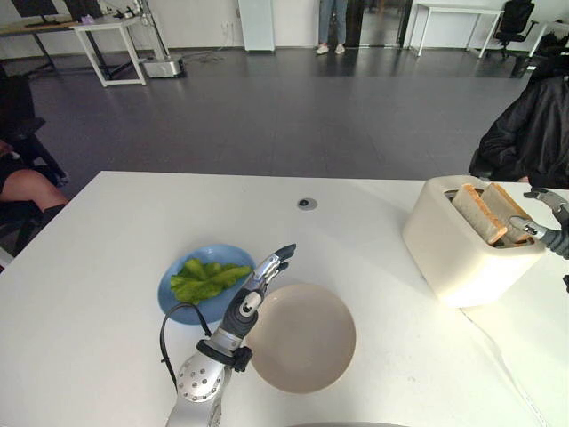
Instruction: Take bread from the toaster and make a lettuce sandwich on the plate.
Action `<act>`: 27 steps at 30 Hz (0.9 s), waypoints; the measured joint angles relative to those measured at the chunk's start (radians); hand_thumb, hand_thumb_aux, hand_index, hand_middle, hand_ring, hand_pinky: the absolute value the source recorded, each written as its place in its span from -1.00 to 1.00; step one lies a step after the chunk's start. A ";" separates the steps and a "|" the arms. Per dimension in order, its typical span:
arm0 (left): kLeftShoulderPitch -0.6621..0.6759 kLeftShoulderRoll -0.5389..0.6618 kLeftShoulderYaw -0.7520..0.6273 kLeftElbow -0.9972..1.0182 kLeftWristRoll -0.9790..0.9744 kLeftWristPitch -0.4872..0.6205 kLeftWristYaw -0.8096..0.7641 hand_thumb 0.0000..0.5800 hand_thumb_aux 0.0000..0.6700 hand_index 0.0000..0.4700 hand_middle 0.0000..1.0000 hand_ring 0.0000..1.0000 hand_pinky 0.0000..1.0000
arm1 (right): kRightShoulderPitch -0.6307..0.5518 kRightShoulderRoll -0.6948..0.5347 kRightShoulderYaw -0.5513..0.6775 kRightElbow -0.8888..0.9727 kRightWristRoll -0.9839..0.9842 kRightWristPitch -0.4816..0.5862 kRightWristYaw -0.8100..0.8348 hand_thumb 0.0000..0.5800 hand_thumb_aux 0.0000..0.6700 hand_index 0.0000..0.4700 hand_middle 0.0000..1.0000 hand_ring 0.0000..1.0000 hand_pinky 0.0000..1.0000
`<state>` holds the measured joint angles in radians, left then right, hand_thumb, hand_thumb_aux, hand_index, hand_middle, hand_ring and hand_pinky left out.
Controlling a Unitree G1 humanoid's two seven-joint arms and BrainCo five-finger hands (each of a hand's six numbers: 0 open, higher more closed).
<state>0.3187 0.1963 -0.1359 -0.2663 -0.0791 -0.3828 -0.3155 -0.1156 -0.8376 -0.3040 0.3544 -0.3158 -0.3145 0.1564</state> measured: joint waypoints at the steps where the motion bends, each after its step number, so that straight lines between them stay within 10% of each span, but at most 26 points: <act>1: 0.000 0.001 0.000 0.000 0.000 -0.001 0.000 -1.00 -1.00 -1.00 -1.00 -1.00 -1.00 | 0.001 -0.001 0.001 -0.002 0.000 0.002 0.000 0.82 0.40 0.40 -1.00 -1.00 -1.00; 5: 0.000 0.004 0.000 0.001 0.000 -0.004 0.000 -1.00 -1.00 -1.00 -1.00 -1.00 -1.00 | 0.001 -0.004 0.021 -0.013 0.001 0.008 0.000 1.00 1.00 1.00 -1.00 -1.00 -1.00; 16: 0.000 0.006 0.000 0.001 0.001 -0.008 0.001 -1.00 -1.00 -1.00 -1.00 -1.00 -1.00 | 0.008 0.051 -0.019 -0.119 0.177 0.065 0.045 1.00 1.00 1.00 -1.00 -1.00 -1.00; 27: -0.048 0.061 0.234 0.013 0.113 0.042 0.160 -1.00 -1.00 -1.00 -1.00 -1.00 -1.00 | -0.110 0.092 -0.117 -0.520 0.715 0.438 0.252 1.00 1.00 1.00 -1.00 -1.00 -1.00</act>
<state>0.2711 0.2570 0.0979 -0.2533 0.0338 -0.3404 -0.1559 -0.2261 -0.7460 -0.4210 -0.1655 0.3996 0.1237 0.4088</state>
